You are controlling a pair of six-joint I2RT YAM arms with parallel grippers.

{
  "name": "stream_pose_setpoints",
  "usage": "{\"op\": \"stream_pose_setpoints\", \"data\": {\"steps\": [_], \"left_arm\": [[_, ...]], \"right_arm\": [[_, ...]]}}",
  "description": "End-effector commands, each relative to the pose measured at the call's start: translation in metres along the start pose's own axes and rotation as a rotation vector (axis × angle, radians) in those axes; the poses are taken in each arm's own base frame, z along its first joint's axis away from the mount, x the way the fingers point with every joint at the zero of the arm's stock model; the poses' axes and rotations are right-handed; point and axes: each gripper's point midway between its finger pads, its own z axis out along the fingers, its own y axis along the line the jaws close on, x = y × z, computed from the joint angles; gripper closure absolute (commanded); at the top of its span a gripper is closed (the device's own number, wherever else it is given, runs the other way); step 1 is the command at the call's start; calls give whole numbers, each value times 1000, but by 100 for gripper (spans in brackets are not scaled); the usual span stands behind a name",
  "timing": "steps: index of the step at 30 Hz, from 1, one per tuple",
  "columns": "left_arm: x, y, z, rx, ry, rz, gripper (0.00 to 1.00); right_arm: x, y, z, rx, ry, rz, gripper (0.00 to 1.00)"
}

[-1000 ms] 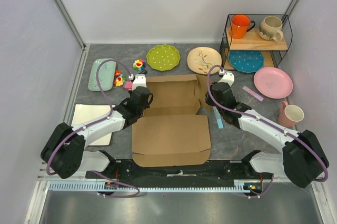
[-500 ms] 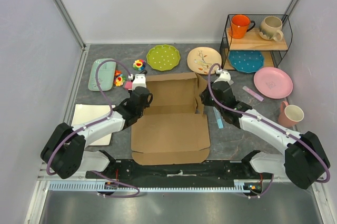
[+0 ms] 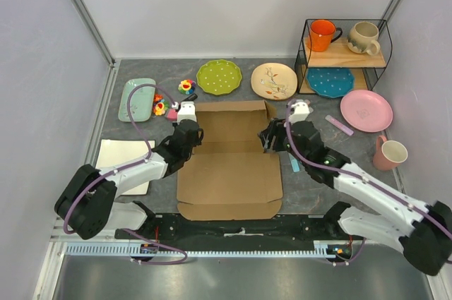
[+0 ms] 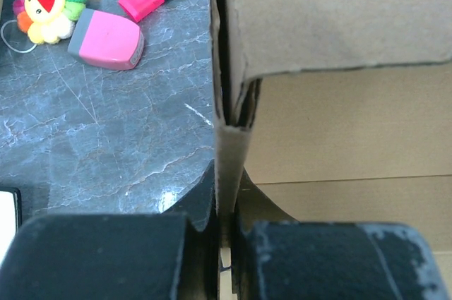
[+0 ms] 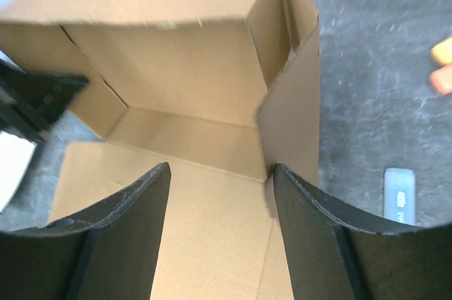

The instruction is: Fold the paper box

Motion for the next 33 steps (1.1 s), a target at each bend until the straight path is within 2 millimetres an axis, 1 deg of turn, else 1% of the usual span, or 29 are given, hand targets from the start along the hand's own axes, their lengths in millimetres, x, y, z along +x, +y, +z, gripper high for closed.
{"op": "stream_pose_setpoints", "data": {"steps": [1, 2, 4, 5, 7, 8, 9, 10, 11, 12, 13, 14, 15, 16, 17, 18, 19, 20, 21, 22, 23, 25, 26, 30, 32, 33], "left_arm": [[-18, -5, 0, 34, -104, -18, 98], [-18, -5, -1, 35, -109, -19, 98], [-18, -4, -1, 39, -122, -21, 98], [-16, -4, -1, 38, -119, -18, 98], [-18, -4, -2, 41, -123, -19, 98], [-17, -4, -2, 41, -124, -20, 98], [-18, -4, -2, 45, -127, -22, 98], [-20, -4, -3, 48, -134, -25, 98], [-19, -4, -4, 52, -138, -28, 98], [-20, -3, -5, 51, -144, -28, 98], [-21, -3, -6, 52, -148, -31, 98], [-20, -3, -6, 53, -147, -27, 98], [-21, -2, -6, 52, -149, -28, 98], [-21, -2, -7, 52, -151, -28, 98], [-21, -1, -7, 51, -152, -29, 98], [-22, -2, -7, 53, -153, -26, 98], [-22, -2, -7, 55, -153, -28, 98], [-24, -3, -8, 59, -158, -30, 98], [-25, -4, -8, 63, -159, -27, 98], [-25, -4, -8, 65, -158, -24, 98], [-27, -6, -8, 71, -161, -21, 98], [-28, -8, -8, 78, -162, -19, 98], [-30, -9, -7, 83, -166, -17, 98], [-30, -15, -5, 102, -160, -7, 98], [-32, -15, -5, 106, -162, -4, 98], [-32, -15, -5, 106, -163, -3, 98]], "right_arm": [[-56, -2, -39, 8, -216, 3, 32], [-72, -5, -53, 23, -284, 19, 32], [-86, -13, -66, 58, -350, 49, 32], [-95, -23, -74, 107, -394, 67, 34], [-100, -39, -78, 178, -424, 113, 38], [-95, -54, -75, 251, -411, 121, 43], [-91, -62, -70, 283, -391, 138, 46], [-90, -75, -65, 323, -383, 176, 51], [-80, -83, -53, 352, -343, 189, 53], [-76, -95, -47, 374, -326, 216, 55], [-66, -100, -40, 378, -296, 240, 56], [-63, -102, -27, 360, -284, 253, 57], [-56, -95, -19, 304, -250, 257, 56], [-46, -96, -12, 288, -224, 258, 52], [-52, -86, -2, 221, -240, 238, 50], [-49, -79, 3, 179, -225, 233, 48], [-42, -68, 7, 114, -194, 229, 44], [-48, -60, 9, 67, -220, 217, 42], [-48, -56, 10, 42, -219, 210, 41], [-45, -48, 9, -9, -205, 196, 38], [-50, -43, 9, -37, -222, 186, 36], [-49, -34, 10, -82, -215, 152, 32], [-50, -34, 12, -82, -213, 144, 31], [-52, -20, 18, -136, -198, 100, 28], [-52, -18, 21, -133, -192, 88, 26], [-54, -14, 23, -142, -191, 81, 26]]}}
